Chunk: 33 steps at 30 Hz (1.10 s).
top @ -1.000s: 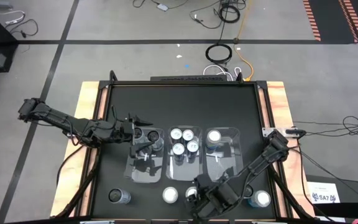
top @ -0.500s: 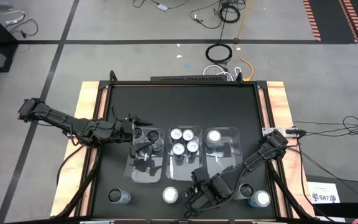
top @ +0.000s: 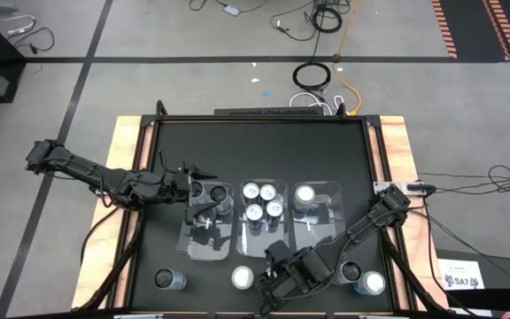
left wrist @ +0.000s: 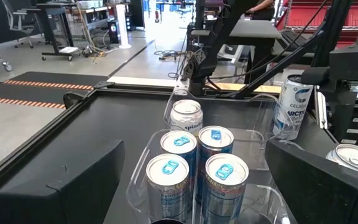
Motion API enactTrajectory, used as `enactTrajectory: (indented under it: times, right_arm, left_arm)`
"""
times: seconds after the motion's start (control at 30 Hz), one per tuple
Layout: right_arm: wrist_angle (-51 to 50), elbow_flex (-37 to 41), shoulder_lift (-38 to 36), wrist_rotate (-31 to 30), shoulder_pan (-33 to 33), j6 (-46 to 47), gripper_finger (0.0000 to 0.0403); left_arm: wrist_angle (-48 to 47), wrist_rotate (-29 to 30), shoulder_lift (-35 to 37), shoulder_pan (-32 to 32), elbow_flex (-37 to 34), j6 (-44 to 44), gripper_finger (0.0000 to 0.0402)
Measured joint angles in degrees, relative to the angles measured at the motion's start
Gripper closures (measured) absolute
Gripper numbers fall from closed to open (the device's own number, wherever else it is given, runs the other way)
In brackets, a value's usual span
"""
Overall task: Sort soda cans
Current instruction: Put the middle white and blue soda can into the right transparent bin
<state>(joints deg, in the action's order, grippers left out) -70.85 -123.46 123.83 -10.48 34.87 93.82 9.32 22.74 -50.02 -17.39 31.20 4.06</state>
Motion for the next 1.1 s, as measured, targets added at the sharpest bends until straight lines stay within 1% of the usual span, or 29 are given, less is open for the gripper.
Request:
enactTrajectory:
  times: [0.27,0.37,0.5,0.83,0.93,1.1]
  right_arm:
    - [0.16,0.0,0.0,0.26,0.02,-1.63,0.0026]
    - [2.04,0.0,0.0,0.1,0.05,-2.79,0.0008]
    - [3.47,0.0,0.0,0.09,0.08,-1.94,0.0006]
    - [-0.94,0.0,0.07,0.36,0.1,1.32,0.0009]
    - [-1.27,0.0,1.07,0.39,0.05,1.46,0.0009]
    - [-1.4,0.02,4.28,2.98,-0.49,1.46,0.0009]
  left_arm:
    - [0.0,0.0,0.0,0.0,0.0,-0.01,0.0004]
    - [0.0,0.0,0.0,0.0,0.0,0.0,0.0004]
    - [0.0,0.0,0.0,0.0,0.0,0.0,0.0004]
    - [0.01,0.0,0.0,0.0,0.0,-0.01,0.0004]
    - [0.0,0.0,0.0,0.0,0.0,0.0,0.0004]
    - [0.0,0.0,0.0,0.0,0.0,0.01,0.0004]
